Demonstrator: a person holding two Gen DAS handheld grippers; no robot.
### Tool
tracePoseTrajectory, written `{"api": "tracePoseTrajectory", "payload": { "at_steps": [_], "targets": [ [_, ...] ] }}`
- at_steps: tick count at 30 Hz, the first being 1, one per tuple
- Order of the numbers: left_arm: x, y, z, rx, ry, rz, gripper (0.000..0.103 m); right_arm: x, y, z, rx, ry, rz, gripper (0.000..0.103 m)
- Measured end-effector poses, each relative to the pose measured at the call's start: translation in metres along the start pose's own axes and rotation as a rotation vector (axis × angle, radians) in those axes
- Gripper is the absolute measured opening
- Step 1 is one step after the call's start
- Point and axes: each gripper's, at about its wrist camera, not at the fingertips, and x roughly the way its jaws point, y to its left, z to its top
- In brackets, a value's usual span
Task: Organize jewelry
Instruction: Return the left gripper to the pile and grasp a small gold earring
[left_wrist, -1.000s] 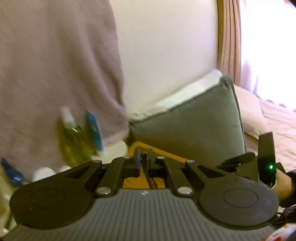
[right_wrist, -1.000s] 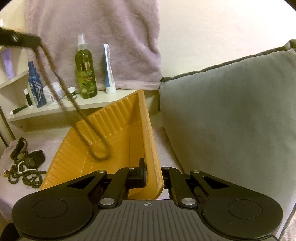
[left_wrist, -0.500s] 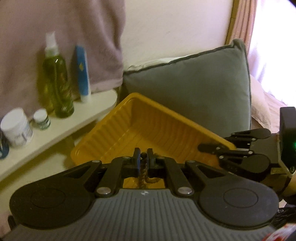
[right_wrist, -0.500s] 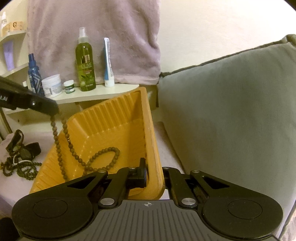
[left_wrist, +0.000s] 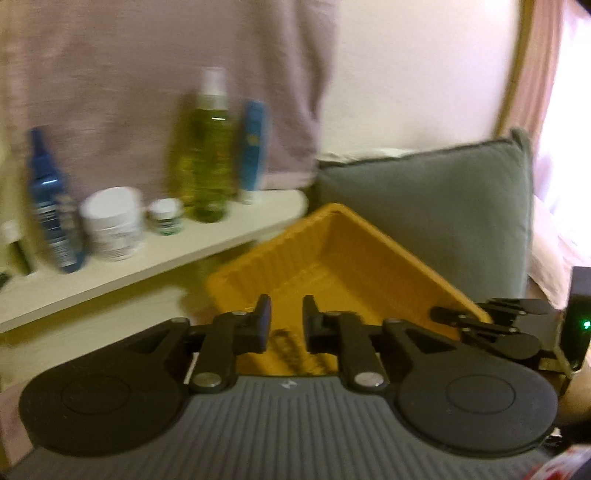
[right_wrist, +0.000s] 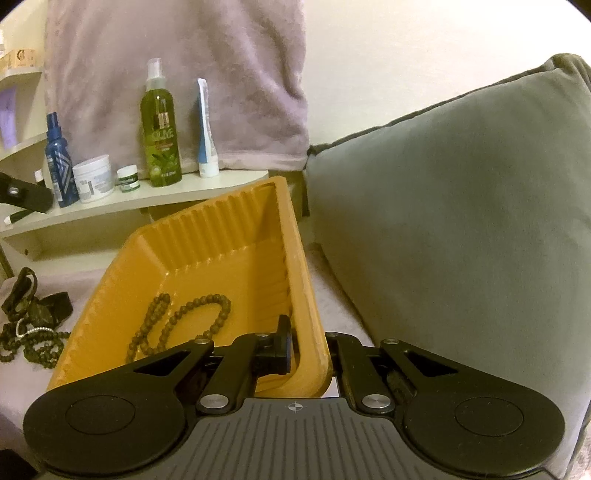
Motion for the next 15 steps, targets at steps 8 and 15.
{"api": "tracePoseTrajectory", "payload": {
  "at_steps": [8,15],
  "targets": [
    [-0.045,0.054,-0.045,-0.118,-0.003,0.256,0.022,0.004,0.001,0.006,-0.039,0.037,0.013,0.005],
    [-0.058,0.081,-0.095,-0.190,0.016,0.381,0.024,0.006,0.002,0.005,-0.034,0.066,0.012,0.005]
  ]
}}
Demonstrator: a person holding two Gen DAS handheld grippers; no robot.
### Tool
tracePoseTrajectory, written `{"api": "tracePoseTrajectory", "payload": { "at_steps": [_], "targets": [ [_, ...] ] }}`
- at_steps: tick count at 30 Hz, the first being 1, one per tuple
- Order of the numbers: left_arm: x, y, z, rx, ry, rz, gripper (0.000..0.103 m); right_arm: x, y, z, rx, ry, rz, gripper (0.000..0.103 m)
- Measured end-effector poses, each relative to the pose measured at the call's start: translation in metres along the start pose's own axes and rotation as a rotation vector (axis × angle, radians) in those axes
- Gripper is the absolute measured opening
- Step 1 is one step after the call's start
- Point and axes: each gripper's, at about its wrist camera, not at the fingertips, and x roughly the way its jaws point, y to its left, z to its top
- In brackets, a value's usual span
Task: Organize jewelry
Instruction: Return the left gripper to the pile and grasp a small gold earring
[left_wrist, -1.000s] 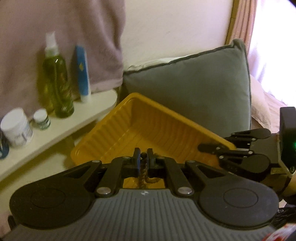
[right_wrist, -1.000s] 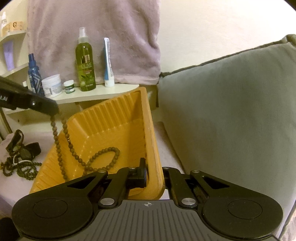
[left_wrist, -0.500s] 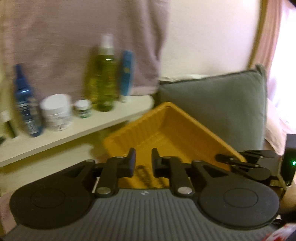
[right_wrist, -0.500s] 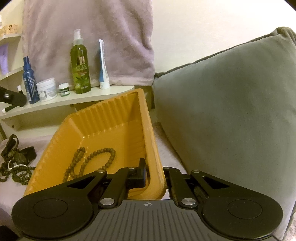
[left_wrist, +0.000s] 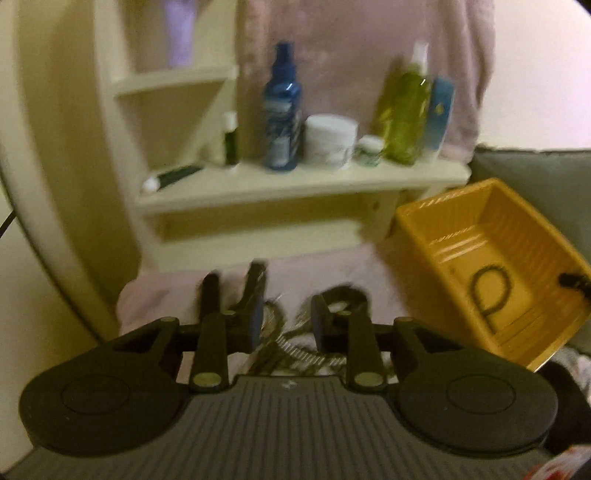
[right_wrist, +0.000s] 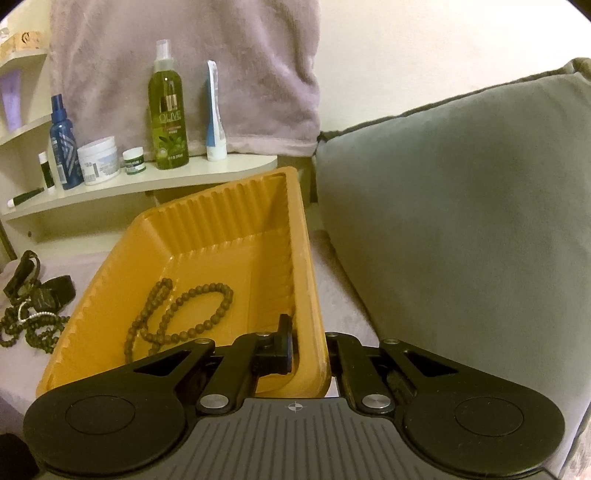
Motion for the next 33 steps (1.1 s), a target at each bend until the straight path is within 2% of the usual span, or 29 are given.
{"api": "tracePoseTrajectory", "payload": {
  "at_steps": [6,11,15,18,21,25,30,32,33],
  "targets": [
    [0.011,-0.007,-0.037,0.077,0.042,0.089,0.025,0.000,0.001,0.001,-0.011,0.009,-0.005,0.005],
    [0.023,0.002,-0.062,0.046,0.084,0.161,0.025,0.002,0.002,0.002,-0.025,0.011,-0.011,0.005],
    [0.027,0.012,-0.069,-0.004,0.087,0.196,0.025,0.002,0.002,0.003,-0.031,0.015,-0.014,0.005],
    [0.025,0.014,-0.067,-0.013,0.069,0.169,0.025,0.002,0.003,0.004,-0.035,0.016,-0.018,0.005],
    [0.029,0.011,-0.066,0.032,0.079,0.200,0.025,0.002,0.003,0.004,-0.037,0.018,-0.021,0.005],
    [0.039,0.013,-0.068,0.059,0.111,0.199,0.025,0.002,0.003,0.004,-0.042,0.022,-0.021,0.005],
    [0.040,0.017,-0.070,0.031,0.099,0.178,0.025,0.002,0.002,0.004,-0.046,0.022,-0.018,0.005],
    [0.040,0.015,-0.070,0.034,0.097,0.181,0.023,0.003,0.003,0.004,-0.049,0.024,-0.018,0.005],
    [0.040,0.014,-0.070,0.037,0.098,0.177,0.018,0.003,0.003,0.004,-0.050,0.025,-0.017,0.005]
  ]
}}
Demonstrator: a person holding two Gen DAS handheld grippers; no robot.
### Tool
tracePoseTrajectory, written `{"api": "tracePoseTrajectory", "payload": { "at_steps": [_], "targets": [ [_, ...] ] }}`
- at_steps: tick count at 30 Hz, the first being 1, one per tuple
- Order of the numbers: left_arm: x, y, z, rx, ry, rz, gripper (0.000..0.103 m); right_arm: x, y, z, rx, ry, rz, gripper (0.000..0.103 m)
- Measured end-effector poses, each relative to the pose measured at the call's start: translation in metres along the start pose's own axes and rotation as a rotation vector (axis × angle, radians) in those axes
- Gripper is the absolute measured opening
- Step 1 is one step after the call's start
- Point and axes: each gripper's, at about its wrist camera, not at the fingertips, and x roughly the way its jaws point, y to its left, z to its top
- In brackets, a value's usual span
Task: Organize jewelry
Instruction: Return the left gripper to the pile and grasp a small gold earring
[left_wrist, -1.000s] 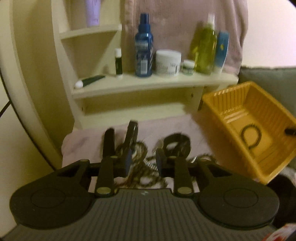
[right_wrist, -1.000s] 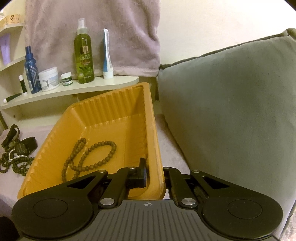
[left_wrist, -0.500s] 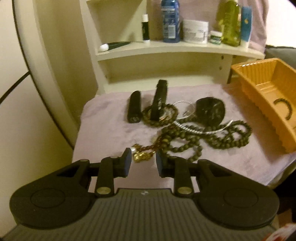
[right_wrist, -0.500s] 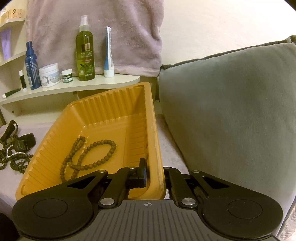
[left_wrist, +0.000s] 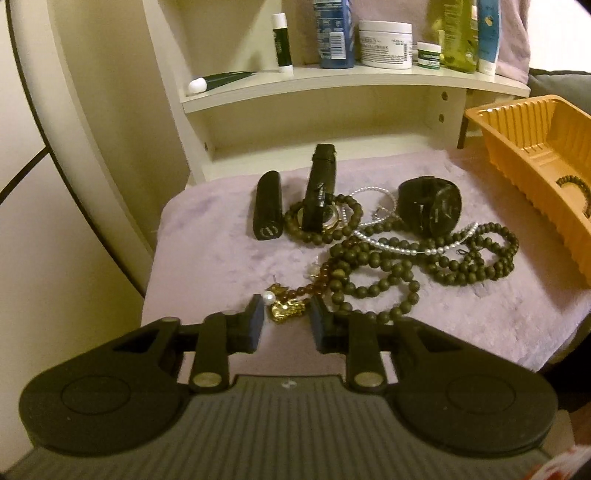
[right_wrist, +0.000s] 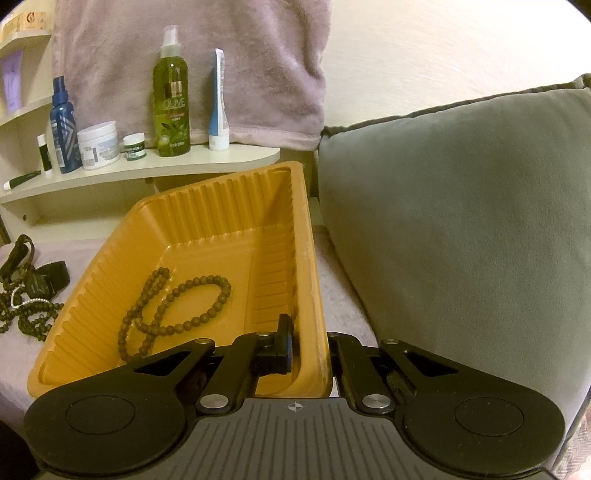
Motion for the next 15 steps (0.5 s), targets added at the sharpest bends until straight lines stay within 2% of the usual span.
{"api": "tracePoseTrajectory", "payload": {
  "at_steps": [8,15],
  "targets": [
    [-0.011,-0.005,0.002,0.020,-0.019,0.015,0.017,0.001,0.000,0.000,-0.002,0.000,0.002,0.005],
    [-0.040,-0.008,0.027,0.031,-0.093,0.002,0.017,0.001,0.000,0.000,-0.002,0.000,0.001,0.005]
  ]
}}
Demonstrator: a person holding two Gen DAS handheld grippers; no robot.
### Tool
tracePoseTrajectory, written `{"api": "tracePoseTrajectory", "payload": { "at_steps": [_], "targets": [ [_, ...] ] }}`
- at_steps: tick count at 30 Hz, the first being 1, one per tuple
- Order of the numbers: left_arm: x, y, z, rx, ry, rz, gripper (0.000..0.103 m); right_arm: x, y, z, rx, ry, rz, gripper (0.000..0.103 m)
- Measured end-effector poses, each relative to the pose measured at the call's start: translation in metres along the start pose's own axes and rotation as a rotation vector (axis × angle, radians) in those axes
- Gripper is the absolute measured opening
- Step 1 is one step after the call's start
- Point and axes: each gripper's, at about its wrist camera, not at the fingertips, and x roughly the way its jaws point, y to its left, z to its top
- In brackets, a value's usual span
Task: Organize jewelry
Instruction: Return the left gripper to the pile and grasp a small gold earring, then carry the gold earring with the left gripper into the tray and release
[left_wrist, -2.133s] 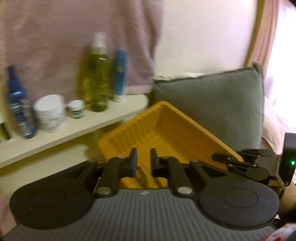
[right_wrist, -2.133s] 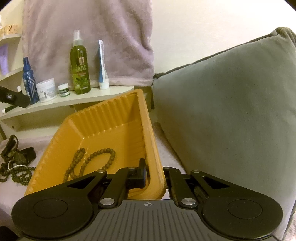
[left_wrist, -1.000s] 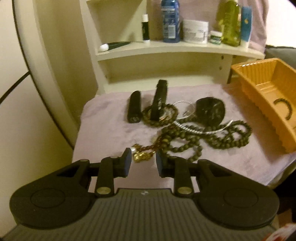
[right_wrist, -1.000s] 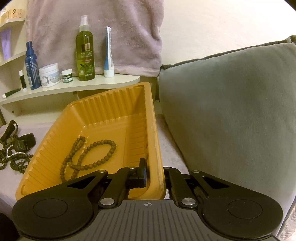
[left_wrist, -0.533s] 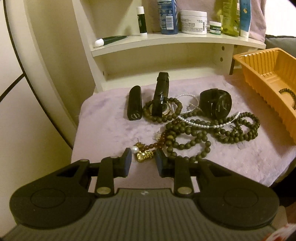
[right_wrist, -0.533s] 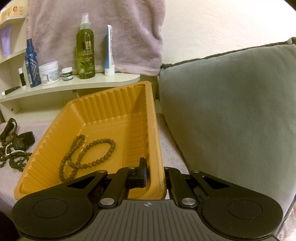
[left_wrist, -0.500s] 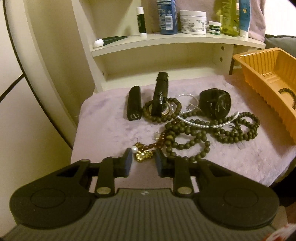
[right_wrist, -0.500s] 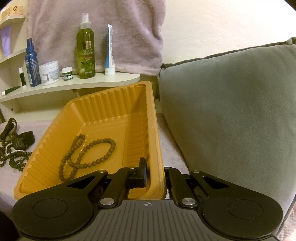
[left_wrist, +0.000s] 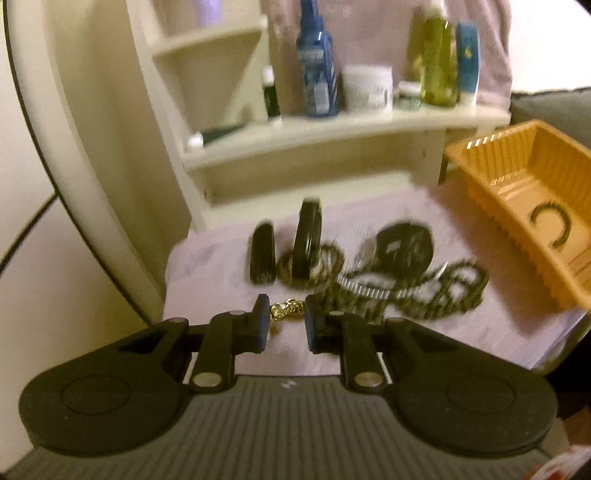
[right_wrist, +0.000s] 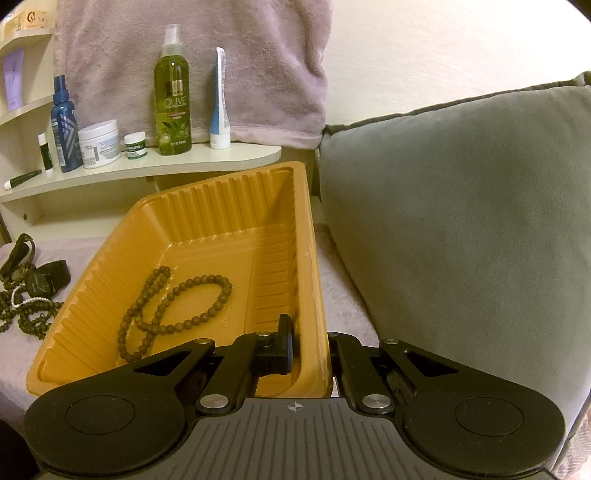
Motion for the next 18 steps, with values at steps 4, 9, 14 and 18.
{"api": "tracePoseTrajectory", "payload": {
  "at_steps": [4,9,14,18],
  "targets": [
    [-0.017,-0.001,0.023,-0.003,-0.060,-0.021,0.017,0.000,0.000,0.000,0.003,-0.004,0.003,0.005],
    [-0.034,-0.005,0.049,-0.003,-0.118,-0.055,0.017,0.001,0.000,0.000,0.010,-0.009,0.008,0.005],
    [-0.048,-0.022,0.069,0.014,-0.167,-0.104,0.017,0.001,-0.001,-0.001,0.021,-0.014,0.011,0.005],
    [-0.053,-0.044,0.080,0.028,-0.190,-0.155,0.017,0.001,-0.001,-0.001,0.022,-0.018,0.015,0.004]
  ]
}}
